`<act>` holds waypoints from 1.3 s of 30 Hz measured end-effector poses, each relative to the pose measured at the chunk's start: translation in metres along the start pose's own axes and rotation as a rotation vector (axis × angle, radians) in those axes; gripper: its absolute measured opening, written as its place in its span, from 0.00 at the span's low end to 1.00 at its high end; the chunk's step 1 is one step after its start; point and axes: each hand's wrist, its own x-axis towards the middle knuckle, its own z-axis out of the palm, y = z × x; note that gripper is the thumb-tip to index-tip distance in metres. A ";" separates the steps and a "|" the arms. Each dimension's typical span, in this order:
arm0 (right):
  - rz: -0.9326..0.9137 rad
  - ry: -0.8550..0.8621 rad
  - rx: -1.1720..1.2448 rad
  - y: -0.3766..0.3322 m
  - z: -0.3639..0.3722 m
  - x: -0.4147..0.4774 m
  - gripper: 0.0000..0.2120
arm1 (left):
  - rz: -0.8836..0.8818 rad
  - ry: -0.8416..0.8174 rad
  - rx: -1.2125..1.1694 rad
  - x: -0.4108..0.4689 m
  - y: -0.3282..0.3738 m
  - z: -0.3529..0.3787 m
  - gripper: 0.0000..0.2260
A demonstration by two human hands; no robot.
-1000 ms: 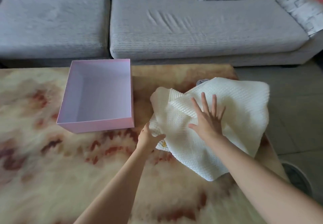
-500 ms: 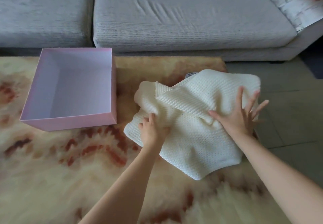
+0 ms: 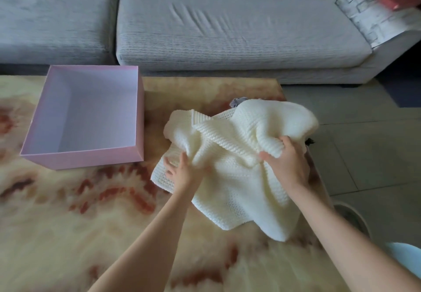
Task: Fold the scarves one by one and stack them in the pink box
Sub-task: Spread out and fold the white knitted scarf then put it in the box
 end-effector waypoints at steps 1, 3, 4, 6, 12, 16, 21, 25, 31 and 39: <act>0.022 -0.034 0.017 0.002 0.001 -0.003 0.35 | 0.009 0.028 -0.025 -0.001 -0.002 0.001 0.33; 0.105 -0.172 0.079 0.005 0.002 -0.005 0.44 | 0.069 0.050 -0.057 -0.001 -0.006 0.003 0.32; 0.144 -0.264 0.085 0.007 0.001 -0.005 0.49 | 0.102 0.056 -0.058 -0.002 -0.006 0.001 0.31; 0.143 -0.389 0.053 0.014 0.002 -0.004 0.55 | 0.172 0.099 0.004 -0.003 -0.006 -0.003 0.27; 0.013 -0.232 0.126 0.020 0.002 -0.013 0.54 | 0.420 0.310 0.237 -0.022 0.004 -0.011 0.47; 0.011 -0.263 0.194 0.021 -0.001 -0.021 0.54 | 0.674 0.156 0.267 -0.020 0.004 -0.020 0.43; 0.047 -0.249 0.209 0.024 -0.003 -0.023 0.46 | 0.562 -0.001 0.212 -0.018 -0.003 -0.021 0.28; 0.025 -0.264 0.233 0.023 -0.008 -0.027 0.36 | 0.654 -0.114 0.212 -0.022 -0.004 -0.024 0.33; 0.060 -0.261 0.330 0.011 -0.026 -0.041 0.31 | 0.745 -0.193 0.258 -0.043 0.003 -0.039 0.25; 0.112 -0.354 0.452 -0.051 -0.038 -0.113 0.33 | 0.633 0.009 0.169 -0.087 -0.029 -0.132 0.21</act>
